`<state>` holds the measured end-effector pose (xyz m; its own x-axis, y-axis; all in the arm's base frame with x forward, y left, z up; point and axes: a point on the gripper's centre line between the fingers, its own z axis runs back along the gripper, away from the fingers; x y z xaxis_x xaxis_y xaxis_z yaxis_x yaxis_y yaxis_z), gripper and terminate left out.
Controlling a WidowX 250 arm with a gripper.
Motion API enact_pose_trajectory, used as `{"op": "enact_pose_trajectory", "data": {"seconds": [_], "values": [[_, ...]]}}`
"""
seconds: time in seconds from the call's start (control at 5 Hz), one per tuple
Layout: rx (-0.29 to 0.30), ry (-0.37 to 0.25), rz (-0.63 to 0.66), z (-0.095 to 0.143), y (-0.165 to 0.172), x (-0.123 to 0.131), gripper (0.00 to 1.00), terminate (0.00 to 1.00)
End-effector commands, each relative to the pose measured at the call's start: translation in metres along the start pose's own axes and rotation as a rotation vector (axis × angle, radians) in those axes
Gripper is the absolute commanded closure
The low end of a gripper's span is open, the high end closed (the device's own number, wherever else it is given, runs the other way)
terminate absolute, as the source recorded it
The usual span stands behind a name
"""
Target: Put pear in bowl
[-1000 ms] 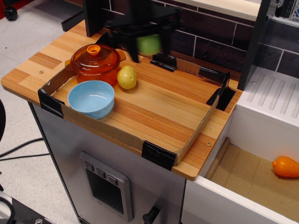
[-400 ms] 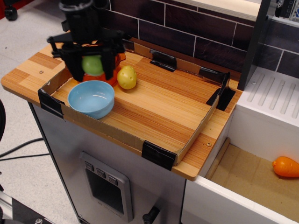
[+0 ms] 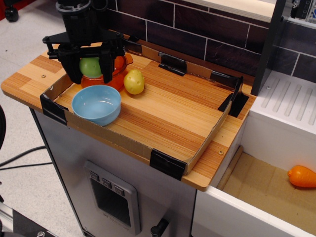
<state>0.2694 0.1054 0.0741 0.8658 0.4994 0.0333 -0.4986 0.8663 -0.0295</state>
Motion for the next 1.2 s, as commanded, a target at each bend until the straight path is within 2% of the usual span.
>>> {"op": "enact_pose_trajectory", "data": {"seconds": [0.0,0.2,0.4,0.6,0.8,1.0], "values": [[0.006,-0.051,-0.001,0.016,-0.002,0.012,0.0,0.0],[-0.03,-0.041,0.021,0.029,-0.006,0.011,0.0,0.0],[-0.023,-0.102,0.077,0.05,-0.006,0.018,0.0,0.0],[-0.019,-0.094,0.115,0.07,-0.006,0.031,0.0,0.0],[-0.019,-0.094,0.115,0.07,-0.006,0.031,0.0,0.0],[-0.019,-0.094,0.115,0.07,-0.006,0.031,0.0,1.0]]}}
